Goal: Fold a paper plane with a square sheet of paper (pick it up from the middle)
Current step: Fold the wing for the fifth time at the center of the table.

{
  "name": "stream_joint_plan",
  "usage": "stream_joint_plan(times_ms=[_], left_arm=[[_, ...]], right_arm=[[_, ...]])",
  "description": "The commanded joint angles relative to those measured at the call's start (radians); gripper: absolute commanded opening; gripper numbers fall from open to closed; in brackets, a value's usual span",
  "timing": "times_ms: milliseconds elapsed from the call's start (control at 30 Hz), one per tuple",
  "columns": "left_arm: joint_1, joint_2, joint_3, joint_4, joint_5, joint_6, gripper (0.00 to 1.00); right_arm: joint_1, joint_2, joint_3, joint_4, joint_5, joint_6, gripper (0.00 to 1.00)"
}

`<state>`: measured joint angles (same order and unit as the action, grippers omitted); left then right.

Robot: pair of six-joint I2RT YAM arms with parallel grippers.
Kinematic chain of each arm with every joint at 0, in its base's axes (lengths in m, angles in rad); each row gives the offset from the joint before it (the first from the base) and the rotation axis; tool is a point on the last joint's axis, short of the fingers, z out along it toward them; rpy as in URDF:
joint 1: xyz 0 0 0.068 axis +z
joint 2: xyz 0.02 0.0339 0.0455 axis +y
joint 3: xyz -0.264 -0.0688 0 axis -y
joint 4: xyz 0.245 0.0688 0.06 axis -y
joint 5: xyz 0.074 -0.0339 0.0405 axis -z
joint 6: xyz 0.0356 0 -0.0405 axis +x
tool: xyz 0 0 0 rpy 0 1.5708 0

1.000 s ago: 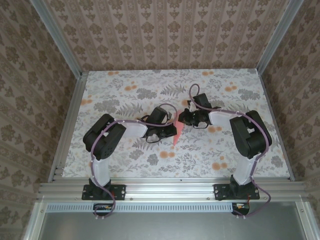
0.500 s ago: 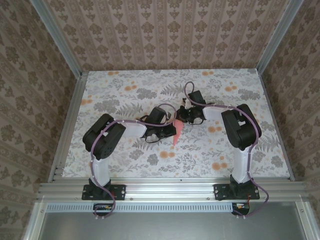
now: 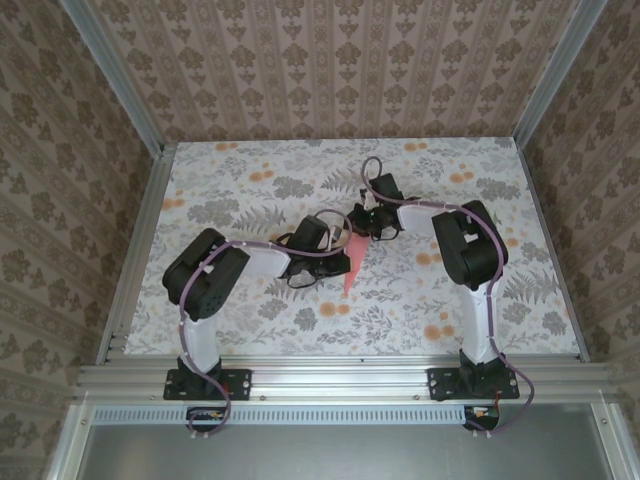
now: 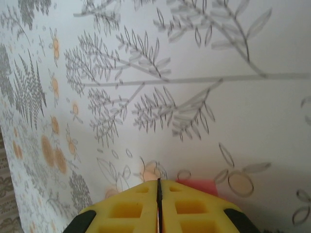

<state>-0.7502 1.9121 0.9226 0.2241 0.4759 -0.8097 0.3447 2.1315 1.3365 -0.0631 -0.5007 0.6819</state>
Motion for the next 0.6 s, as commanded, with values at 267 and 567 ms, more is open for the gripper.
stream_joint_plan(times_ms=[267, 567], left_arm=[[-0.003, 0.024, -0.058, -0.192, -0.017, 0.05, 0.05], [-0.002, 0.008, -0.049, -0.187, -0.021, 0.05, 0.05]], right_arm=[[-0.026, -0.124, 0.046, -0.093, 0.032, -0.016, 0.12], [-0.027, -0.315, -0.218, -0.093, 0.024, -0.056, 0.2]])
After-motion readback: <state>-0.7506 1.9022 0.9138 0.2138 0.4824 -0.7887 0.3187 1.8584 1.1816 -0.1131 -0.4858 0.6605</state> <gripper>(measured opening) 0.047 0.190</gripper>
